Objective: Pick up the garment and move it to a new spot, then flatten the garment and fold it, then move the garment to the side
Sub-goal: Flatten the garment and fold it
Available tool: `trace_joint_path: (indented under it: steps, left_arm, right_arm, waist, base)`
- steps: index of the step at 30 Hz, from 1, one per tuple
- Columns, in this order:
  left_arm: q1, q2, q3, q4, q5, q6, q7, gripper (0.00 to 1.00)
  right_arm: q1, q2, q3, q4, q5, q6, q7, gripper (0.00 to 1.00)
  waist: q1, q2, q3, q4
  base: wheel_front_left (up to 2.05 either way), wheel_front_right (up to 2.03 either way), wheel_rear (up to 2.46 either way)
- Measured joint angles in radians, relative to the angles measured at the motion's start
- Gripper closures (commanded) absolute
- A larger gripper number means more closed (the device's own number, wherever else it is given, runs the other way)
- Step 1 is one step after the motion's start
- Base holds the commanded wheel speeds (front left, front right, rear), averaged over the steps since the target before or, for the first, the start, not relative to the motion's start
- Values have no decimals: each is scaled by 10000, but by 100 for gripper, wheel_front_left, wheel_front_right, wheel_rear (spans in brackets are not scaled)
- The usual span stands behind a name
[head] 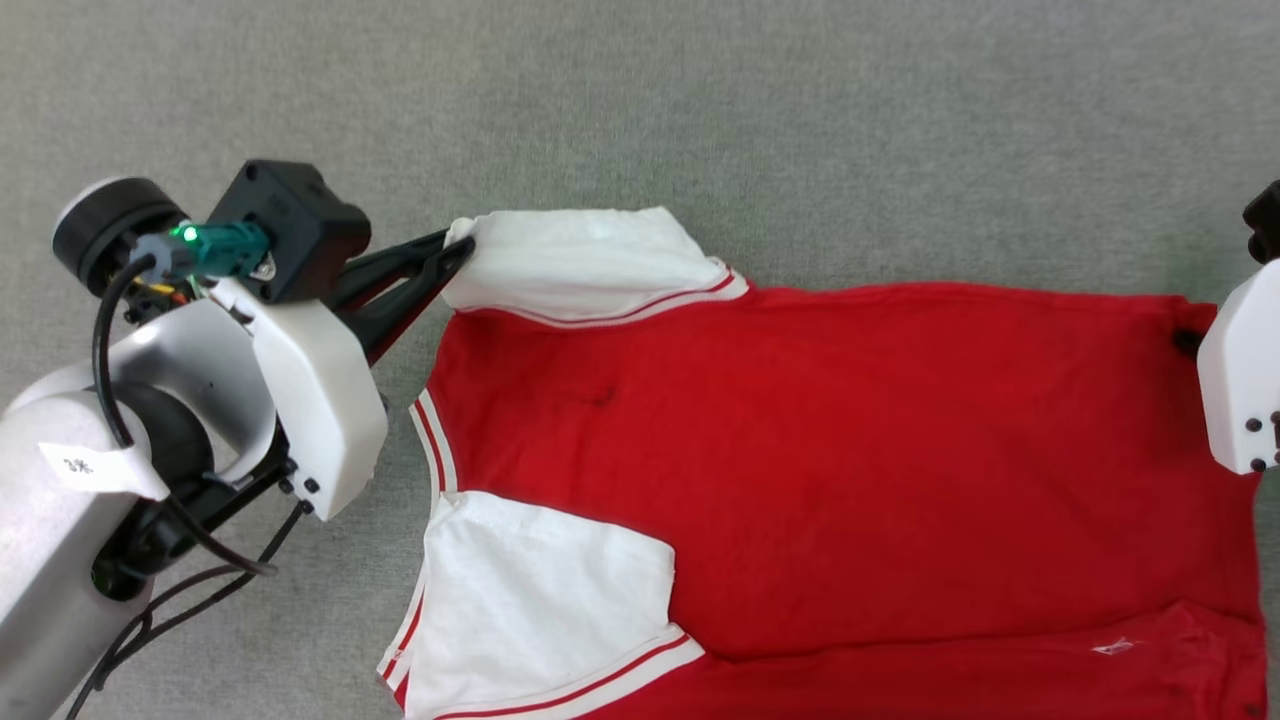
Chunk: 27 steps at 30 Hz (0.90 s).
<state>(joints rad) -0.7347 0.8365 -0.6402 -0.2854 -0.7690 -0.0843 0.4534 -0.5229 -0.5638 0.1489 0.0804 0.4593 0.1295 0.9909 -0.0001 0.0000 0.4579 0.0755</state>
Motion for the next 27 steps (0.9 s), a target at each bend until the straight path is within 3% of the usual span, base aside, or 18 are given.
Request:
trace_joint_path:
  steps: [6,16,22,27]
  left_arm:
    - [709,173,33,42,-184,261,-232,100]
    - [2788,729,-127,-531,-548,1081,-608,100]
    - [4369,1271,-311,-1022,-903,1597,-874,100]
    - [5268,1540,-656,-830,-1116,1657,-884,100]
  right_arm:
    - [444,65,-387,-384,123,13,-823,100]
    - [2867,374,-1306,-1383,497,13,-1994,100]
    - [4517,616,-1586,-1988,759,13,-2169,100]
    - [5431,493,-1787,-2272,1127,13,-2125,100]
  waist:
    - [0,0,-796,-115]
    - [0,0,-2124,-182]
    - [0,0,-2562,-173]
    - [-1,0,-2574,-122]
  base:
    - [0,0,0]
    - [0,0,0]
    - [0,0,0]
    - [0,0,0]
